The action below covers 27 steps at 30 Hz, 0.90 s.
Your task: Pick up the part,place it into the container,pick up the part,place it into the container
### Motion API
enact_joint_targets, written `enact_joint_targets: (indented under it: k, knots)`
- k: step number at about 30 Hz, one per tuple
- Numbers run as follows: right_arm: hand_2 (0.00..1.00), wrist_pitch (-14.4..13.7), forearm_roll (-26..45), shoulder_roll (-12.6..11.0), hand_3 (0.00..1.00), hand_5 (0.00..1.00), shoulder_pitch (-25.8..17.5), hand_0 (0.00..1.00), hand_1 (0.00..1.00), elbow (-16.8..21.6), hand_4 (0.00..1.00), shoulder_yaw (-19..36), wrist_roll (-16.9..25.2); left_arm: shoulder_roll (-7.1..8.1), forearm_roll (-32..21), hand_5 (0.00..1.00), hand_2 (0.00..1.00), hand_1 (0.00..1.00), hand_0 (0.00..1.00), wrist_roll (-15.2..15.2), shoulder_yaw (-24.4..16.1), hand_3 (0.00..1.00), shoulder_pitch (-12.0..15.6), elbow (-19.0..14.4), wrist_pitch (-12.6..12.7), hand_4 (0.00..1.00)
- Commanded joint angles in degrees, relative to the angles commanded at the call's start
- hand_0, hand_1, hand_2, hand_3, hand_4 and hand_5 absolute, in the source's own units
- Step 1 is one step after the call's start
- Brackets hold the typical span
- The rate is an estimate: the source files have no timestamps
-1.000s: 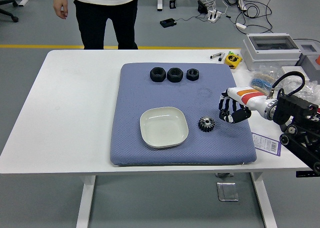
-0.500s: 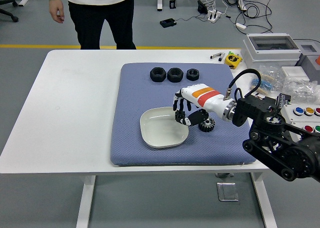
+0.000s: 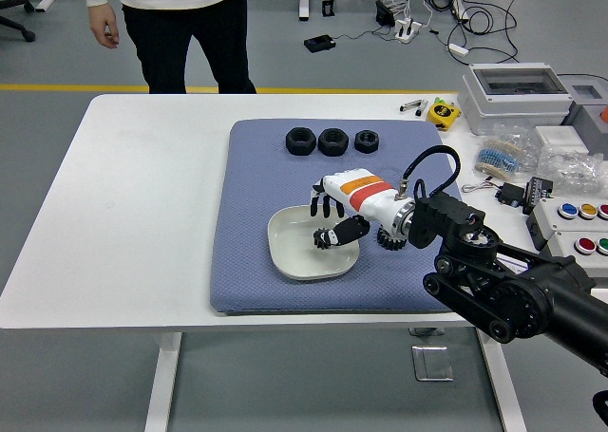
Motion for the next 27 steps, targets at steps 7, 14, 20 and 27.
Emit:
enact_joint_targets:
  k: [7, 14, 20, 27]
  knots:
    - [0.730, -0.9, 0.8, -0.9, 0.846, 0.418, -0.9, 0.278, 0.478, 0.5, 0.998, 0.8, 0.6, -0.02, 1.2, 0.578, 0.715, 0.680, 0.736, 0.4, -0.8, 0.579, 0.2, 0.1, 0.1, 0.600]
    - [0.713, -1.3, 0.7, -4.7, 0.825, 0.458, -0.4, 0.283, 0.475, 6.9, 0.998, 5.8, 0.9, 0.01, 1.0, 0.579, 0.711, 0.676, 0.735, 0.3, -0.8, 0.581, 0.3, 0.2, 0.0, 0.601]
    - [0.709, 2.3, -0.9, -8.1, 0.797, 0.442, 0.6, 0.427, 0.555, 7.3, 0.998, 7.4, 1.5, 0.05, 0.9, 0.580, 0.712, 0.676, 0.735, 0.3, -0.8, 0.581, 0.2, 0.3, 0.0, 0.603]
    - [0.721, 5.8, -3.5, -10.6, 0.787, 0.410, -1.3, 0.505, 0.601, 4.1, 0.998, 6.2, 2.4, 0.01, 0.6, 0.580, 0.712, 0.674, 0.735, 0.3, -0.8, 0.581, 0.3, 0.4, 0.0, 0.604]
